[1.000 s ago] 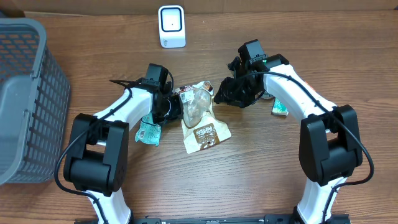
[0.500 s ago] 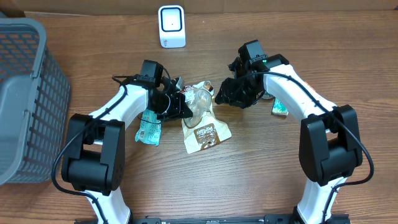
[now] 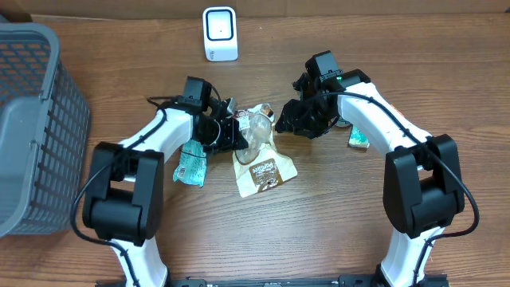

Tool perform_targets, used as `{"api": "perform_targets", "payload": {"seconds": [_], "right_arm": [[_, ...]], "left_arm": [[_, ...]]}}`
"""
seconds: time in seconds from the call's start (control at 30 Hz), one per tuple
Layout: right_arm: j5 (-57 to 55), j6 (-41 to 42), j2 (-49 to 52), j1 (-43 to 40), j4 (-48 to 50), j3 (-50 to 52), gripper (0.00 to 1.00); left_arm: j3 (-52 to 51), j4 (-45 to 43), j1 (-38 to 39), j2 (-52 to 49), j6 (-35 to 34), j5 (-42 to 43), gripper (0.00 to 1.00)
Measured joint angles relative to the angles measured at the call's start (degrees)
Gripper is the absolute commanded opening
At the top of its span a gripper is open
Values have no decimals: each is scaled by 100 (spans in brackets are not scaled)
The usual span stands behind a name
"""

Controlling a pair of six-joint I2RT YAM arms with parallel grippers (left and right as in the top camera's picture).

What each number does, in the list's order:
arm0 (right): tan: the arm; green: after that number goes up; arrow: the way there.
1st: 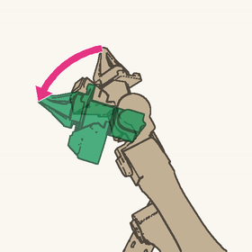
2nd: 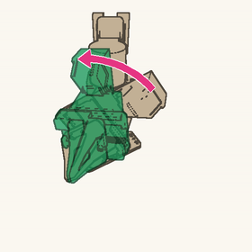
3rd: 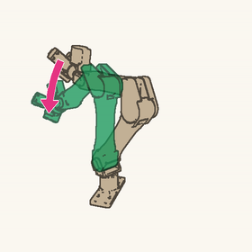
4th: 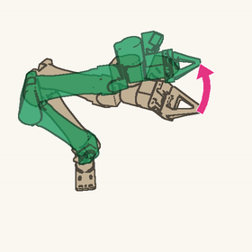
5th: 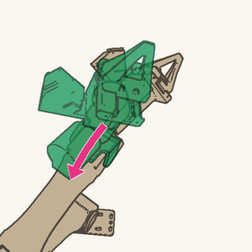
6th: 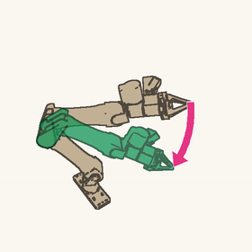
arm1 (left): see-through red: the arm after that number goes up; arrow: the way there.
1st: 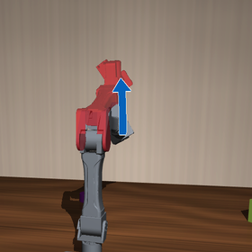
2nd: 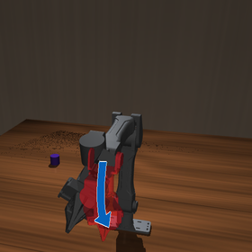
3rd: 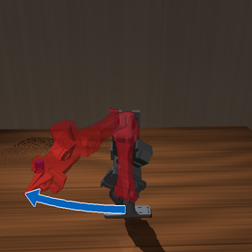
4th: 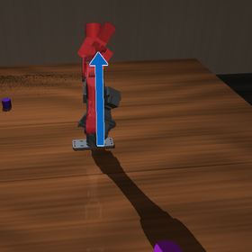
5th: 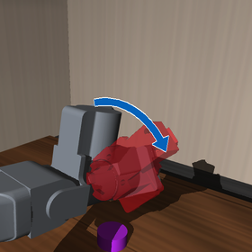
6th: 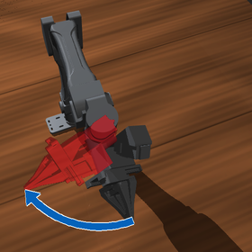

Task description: Scan the item barcode

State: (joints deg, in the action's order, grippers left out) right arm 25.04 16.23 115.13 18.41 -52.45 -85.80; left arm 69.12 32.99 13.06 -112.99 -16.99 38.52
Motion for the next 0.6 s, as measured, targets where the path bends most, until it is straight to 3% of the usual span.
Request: {"api": "perform_targets", "payload": {"seconds": [0.33,0.6], "right_arm": [[0,-2,0,0,-4,0,52],[0,-85,2,0,4,0,66]], "left_arm": [[37,-7,35,-468,-87,-44,4],[59,-9,35,-496,-87,-11,4]]}}
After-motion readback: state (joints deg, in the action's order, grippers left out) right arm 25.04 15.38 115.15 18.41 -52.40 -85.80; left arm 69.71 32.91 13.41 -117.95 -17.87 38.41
